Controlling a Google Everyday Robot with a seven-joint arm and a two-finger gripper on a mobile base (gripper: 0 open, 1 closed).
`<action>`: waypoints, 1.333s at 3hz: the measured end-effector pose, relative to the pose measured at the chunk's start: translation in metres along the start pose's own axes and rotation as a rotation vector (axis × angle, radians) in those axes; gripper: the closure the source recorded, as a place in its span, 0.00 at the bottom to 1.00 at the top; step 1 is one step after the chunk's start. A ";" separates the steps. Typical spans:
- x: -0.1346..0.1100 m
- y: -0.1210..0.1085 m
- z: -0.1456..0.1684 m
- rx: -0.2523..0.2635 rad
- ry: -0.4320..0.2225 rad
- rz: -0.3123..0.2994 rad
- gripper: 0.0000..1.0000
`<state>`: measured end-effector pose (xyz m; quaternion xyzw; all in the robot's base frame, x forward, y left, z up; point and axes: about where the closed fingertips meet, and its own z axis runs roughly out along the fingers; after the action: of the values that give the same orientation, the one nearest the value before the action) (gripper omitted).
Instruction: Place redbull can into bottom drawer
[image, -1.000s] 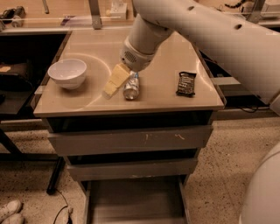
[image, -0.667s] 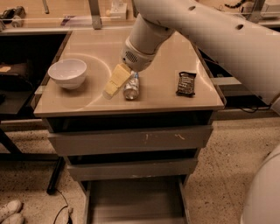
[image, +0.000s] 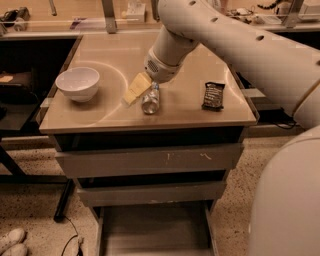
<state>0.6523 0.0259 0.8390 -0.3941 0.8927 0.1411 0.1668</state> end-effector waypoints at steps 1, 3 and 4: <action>0.000 -0.010 0.009 0.024 0.011 0.074 0.00; -0.006 -0.005 0.025 0.031 0.051 0.102 0.00; -0.006 -0.005 0.025 0.031 0.051 0.102 0.19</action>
Offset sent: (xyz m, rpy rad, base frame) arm 0.0142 0.0058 -0.0211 -0.0471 0.0594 -0.1438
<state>0.6644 0.0356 0.8183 -0.3491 0.9177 0.1252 0.1426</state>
